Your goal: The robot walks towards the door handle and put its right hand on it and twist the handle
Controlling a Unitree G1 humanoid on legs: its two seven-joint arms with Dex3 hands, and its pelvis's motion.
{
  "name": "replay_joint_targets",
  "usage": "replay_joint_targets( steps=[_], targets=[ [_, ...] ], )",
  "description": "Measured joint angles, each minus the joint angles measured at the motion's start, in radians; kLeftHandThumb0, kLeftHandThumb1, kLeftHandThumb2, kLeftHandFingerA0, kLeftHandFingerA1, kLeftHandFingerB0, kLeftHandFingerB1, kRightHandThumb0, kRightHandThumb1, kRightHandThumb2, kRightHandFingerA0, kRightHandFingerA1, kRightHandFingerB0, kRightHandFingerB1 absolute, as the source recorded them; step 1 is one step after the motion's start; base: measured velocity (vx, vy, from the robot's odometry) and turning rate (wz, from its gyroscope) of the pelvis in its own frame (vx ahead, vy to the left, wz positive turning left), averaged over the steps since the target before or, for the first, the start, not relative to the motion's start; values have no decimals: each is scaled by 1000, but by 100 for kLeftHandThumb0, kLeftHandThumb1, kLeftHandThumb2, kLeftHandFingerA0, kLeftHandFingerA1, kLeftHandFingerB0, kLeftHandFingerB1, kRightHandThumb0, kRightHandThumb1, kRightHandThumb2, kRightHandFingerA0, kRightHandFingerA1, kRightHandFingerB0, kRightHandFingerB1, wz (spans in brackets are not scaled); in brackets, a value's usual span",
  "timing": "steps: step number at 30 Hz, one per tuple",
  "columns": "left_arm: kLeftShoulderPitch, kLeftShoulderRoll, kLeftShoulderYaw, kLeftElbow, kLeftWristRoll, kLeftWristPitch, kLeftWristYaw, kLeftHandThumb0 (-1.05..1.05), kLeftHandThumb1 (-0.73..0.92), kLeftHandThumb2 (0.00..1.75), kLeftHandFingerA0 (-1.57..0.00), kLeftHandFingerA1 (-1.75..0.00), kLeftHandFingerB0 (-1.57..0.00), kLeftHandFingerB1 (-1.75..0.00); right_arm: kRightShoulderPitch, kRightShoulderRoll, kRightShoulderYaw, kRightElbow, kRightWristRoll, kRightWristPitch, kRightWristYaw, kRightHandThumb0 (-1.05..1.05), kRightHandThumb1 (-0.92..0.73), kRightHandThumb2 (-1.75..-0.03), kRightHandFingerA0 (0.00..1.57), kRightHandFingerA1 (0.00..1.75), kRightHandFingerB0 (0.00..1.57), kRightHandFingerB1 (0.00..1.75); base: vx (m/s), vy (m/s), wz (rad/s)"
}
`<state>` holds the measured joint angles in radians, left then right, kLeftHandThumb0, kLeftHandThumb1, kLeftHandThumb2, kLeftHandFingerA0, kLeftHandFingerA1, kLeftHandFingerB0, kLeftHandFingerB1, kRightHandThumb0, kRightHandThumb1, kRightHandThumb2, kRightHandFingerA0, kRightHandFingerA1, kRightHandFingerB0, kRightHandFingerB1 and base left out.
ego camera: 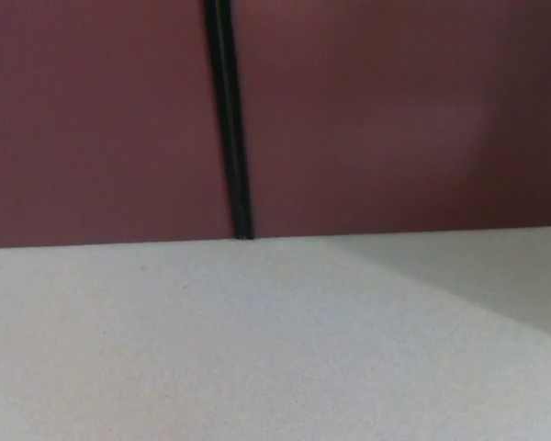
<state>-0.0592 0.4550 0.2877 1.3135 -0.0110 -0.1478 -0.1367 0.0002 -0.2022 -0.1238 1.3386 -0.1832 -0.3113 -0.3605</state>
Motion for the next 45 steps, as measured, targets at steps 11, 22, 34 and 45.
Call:
replay_joint_targets(
  steps=[11,22,34,45],
  targets=[
    [9,10,-83,4,33,-9,2,-23,58,58,-66,-47,-46,-39,-7,15,4,10,-1,29,4,-34,-61,-59,65,48,55,40,147,204,0],
    [31,30,-155,6,64,-10,1,-25,58,57,-64,-46,-43,-38,5,22,18,23,-4,50,20,-34,-60,-59,67,51,57,41,210,-41,7],
    [48,28,-179,9,80,-31,0,-27,57,58,-64,-47,-42,-37,15,16,44,25,-9,66,27,-32,-60,-59,69,52,55,41,211,-174,-6],
    [55,39,-180,16,80,-43,2,-27,57,58,-64,-47,-43,-37,7,28,64,24,-24,74,28,-32,-60,-59,68,50,57,41,177,99,0]
  ],
)
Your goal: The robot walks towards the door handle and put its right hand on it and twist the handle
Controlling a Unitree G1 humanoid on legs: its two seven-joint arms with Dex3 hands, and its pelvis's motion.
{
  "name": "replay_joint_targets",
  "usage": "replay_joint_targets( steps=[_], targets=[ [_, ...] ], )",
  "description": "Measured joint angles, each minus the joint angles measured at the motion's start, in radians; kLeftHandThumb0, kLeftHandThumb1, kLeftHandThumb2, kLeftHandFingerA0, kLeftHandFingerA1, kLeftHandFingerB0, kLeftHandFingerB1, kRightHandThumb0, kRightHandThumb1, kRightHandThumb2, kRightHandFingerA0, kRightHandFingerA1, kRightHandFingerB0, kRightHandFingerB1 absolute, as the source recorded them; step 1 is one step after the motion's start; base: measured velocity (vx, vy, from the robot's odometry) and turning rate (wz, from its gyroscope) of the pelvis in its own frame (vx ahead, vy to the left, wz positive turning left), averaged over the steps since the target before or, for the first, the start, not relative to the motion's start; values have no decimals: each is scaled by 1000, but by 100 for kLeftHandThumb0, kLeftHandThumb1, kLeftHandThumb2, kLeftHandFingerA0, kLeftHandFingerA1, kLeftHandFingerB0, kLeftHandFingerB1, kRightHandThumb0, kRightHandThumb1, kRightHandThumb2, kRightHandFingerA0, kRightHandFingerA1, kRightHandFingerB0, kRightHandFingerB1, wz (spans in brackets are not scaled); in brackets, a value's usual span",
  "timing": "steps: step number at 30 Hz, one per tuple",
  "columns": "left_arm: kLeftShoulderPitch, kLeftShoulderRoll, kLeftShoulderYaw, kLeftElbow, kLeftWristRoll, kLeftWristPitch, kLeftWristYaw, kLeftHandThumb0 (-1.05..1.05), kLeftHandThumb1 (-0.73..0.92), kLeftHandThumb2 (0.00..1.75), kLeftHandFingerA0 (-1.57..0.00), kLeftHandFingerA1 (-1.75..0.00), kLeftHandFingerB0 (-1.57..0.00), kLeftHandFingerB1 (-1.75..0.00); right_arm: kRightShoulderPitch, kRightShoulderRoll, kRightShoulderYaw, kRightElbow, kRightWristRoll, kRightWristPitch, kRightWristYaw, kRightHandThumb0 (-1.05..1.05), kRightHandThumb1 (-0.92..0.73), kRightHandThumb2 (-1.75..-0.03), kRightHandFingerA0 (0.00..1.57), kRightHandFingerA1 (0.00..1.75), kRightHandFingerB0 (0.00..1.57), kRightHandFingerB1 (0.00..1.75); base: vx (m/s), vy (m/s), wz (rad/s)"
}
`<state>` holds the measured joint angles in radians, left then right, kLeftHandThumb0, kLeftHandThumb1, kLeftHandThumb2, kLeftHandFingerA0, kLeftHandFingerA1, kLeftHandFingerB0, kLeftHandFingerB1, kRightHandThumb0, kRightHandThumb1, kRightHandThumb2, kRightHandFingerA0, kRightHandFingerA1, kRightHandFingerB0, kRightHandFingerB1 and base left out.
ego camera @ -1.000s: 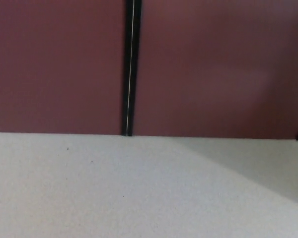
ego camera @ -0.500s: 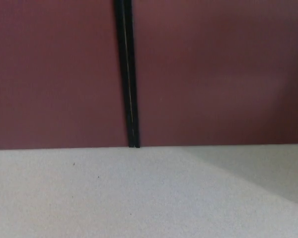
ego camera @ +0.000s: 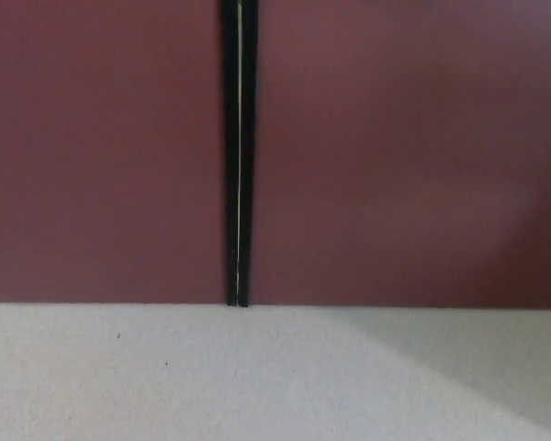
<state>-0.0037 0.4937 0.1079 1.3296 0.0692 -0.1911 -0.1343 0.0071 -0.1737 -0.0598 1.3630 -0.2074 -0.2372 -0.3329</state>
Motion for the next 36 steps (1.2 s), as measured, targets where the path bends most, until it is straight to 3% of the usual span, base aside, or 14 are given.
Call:
replay_joint_targets(
  steps=[17,36],
  targets=[
    [11,-3,-13,0,7,-12,7,-27,57,58,-65,-47,-46,-38,18,-3,13,1,-16,4,13,-34,-60,-59,67,48,55,41,175,1,3],
    [16,8,-26,2,14,-18,16,-27,57,58,-67,-48,-48,-39,27,21,17,2,-19,10,28,-34,-61,-59,67,48,57,42,223,109,2]
  ],
)
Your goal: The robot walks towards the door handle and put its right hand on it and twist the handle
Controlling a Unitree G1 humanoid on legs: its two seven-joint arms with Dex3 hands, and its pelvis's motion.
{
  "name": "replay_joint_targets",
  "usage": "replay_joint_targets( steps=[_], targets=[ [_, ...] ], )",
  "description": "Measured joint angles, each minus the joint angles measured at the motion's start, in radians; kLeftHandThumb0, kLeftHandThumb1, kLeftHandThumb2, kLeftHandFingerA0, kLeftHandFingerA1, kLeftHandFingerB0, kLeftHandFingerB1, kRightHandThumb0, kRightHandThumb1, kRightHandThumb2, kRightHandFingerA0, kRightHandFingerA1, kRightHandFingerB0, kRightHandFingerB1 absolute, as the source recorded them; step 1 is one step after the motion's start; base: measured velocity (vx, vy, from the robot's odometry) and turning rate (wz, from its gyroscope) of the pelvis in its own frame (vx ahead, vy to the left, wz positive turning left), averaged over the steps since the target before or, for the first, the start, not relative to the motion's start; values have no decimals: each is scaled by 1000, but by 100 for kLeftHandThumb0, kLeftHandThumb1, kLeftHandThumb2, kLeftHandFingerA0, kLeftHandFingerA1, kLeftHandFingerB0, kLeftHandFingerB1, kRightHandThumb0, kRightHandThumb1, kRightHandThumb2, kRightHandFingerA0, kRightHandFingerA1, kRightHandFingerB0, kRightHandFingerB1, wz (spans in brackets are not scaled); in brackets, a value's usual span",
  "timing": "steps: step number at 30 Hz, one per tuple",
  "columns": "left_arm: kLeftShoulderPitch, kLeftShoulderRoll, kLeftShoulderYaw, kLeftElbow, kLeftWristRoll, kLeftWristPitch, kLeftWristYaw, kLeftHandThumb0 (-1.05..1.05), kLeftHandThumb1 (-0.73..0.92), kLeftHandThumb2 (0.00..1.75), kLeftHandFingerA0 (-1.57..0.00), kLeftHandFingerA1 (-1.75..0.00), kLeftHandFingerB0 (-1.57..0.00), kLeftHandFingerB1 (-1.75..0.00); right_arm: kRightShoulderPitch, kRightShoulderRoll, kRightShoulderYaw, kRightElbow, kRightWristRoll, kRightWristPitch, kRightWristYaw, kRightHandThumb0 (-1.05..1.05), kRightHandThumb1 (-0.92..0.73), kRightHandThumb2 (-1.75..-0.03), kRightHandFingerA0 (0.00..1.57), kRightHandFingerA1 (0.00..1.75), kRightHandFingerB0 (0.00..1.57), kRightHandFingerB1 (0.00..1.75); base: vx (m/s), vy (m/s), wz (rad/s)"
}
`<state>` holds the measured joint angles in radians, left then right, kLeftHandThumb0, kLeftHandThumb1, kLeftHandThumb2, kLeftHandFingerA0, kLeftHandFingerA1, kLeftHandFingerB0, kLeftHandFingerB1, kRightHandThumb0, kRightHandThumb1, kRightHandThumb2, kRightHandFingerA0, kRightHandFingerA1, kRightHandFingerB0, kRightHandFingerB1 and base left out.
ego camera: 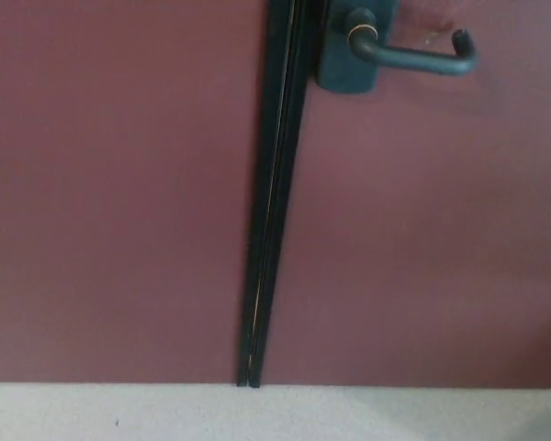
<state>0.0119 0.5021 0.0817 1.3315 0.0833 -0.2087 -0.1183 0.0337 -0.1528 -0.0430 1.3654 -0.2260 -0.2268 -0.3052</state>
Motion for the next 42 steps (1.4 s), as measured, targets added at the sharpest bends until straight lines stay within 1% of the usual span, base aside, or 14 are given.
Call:
replay_joint_targets(
  steps=[3,9,10,16,21,30,42],
  targets=[
    [2,2,0,1,2,0,0,-27,58,58,-69,-48,-49,-40,2,5,0,1,0,1,2,-34,-61,-59,68,49,57,42,248,-69,8],
    [6,-6,0,-6,8,-8,-1,-27,58,58,-69,-49,-49,-40,-2,-7,12,-1,-3,5,5,-34,-61,-59,68,49,57,42,329,-259,-7],
    [8,-6,0,-6,8,-9,-2,-27,58,58,-73,-51,-50,-40,-1,-8,14,-1,-3,5,5,-32,-61,-59,71,50,57,42,223,-5,-5],
    [12,-7,-7,-4,16,-11,1,-27,58,58,-74,-51,-50,-40,9,-15,23,3,-3,11,6,-32,-61,-59,71,50,57,42,206,65,-10],
    [9,-1,-16,-3,19,-13,11,-26,58,58,-72,-50,-53,-41,2,0,28,0,-3,12,8,-32,-60,-59,71,50,57,42,359,170,2],
    [0,1,-39,-2,31,-15,22,-27,58,58,-70,-48,-53,-41,-2,8,16,0,1,7,14,-34,-60,-59,70,50,57,42,100,36,1],
    [-14,-4,-56,-3,38,-19,27,-28,58,58,-70,-49,-55,-41,-11,-4,18,-1,-1,9,17,-33,-60,-59,71,52,57,42,32,-88,-5]
  ],
)
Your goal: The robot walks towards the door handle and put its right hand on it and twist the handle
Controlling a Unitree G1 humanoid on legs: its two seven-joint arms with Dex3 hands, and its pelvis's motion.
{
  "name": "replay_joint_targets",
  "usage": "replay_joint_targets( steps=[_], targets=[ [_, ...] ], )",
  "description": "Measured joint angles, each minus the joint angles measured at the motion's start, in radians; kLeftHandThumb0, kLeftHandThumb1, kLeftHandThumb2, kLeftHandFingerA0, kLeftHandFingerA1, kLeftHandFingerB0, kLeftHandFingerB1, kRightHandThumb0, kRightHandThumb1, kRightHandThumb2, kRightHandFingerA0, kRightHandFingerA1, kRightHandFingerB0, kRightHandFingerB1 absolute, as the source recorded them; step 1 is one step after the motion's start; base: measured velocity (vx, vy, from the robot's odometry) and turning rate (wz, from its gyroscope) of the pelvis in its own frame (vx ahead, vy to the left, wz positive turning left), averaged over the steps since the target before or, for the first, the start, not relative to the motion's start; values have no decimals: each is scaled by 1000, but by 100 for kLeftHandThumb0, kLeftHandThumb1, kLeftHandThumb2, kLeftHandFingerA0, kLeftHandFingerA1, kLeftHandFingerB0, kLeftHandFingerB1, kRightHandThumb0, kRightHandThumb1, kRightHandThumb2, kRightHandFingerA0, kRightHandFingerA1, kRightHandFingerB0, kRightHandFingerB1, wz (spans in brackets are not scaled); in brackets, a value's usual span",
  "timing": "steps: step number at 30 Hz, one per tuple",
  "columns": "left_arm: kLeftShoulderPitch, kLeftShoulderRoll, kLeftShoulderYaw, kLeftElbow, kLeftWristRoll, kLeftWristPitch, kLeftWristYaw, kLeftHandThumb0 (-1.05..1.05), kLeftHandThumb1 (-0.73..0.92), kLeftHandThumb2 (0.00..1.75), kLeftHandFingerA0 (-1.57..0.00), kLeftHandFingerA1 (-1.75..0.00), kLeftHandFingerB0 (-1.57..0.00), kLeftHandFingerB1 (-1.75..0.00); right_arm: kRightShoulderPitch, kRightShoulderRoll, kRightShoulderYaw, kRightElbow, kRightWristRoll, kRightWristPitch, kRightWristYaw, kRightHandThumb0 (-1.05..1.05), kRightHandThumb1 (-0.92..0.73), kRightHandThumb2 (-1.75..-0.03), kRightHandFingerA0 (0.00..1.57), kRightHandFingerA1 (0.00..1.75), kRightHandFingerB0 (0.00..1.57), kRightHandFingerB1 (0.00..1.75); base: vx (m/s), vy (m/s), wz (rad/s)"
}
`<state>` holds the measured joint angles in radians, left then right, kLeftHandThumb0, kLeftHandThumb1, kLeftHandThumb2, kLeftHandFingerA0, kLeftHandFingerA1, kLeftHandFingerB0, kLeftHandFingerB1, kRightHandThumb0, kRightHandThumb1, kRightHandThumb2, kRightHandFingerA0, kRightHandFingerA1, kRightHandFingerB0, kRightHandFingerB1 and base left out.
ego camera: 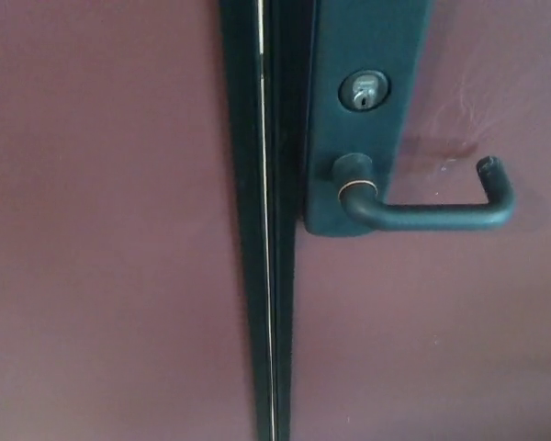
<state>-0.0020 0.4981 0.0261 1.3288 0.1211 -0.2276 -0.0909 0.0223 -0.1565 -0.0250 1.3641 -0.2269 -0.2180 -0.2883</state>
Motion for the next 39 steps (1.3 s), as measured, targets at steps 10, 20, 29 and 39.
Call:
replay_joint_targets(
  steps=[10,20,29,39],
  targets=[
    [6,6,-4,0,5,-2,2,-28,58,58,-70,-48,-54,-41,-1,9,14,1,-1,2,-1,-32,-61,-59,71,52,57,42,59,119,-2],
    [1,6,-6,-7,17,-12,2,-28,58,57,-67,-46,-56,-41,-12,3,15,0,-1,7,-3,-32,-60,-59,71,51,57,42,48,1,9],
    [-5,12,-4,-3,19,-11,1,-29,58,57,-72,-49,-55,-41,-16,16,15,-1,0,10,1,-29,-61,-59,71,50,58,42,68,51,-15],
    [-5,15,-4,0,19,-10,2,-29,58,57,-72,-49,-55,-41,-14,17,19,1,-1,10,2,-30,-60,-58,71,50,57,42,-4,-47,2]
  ],
)
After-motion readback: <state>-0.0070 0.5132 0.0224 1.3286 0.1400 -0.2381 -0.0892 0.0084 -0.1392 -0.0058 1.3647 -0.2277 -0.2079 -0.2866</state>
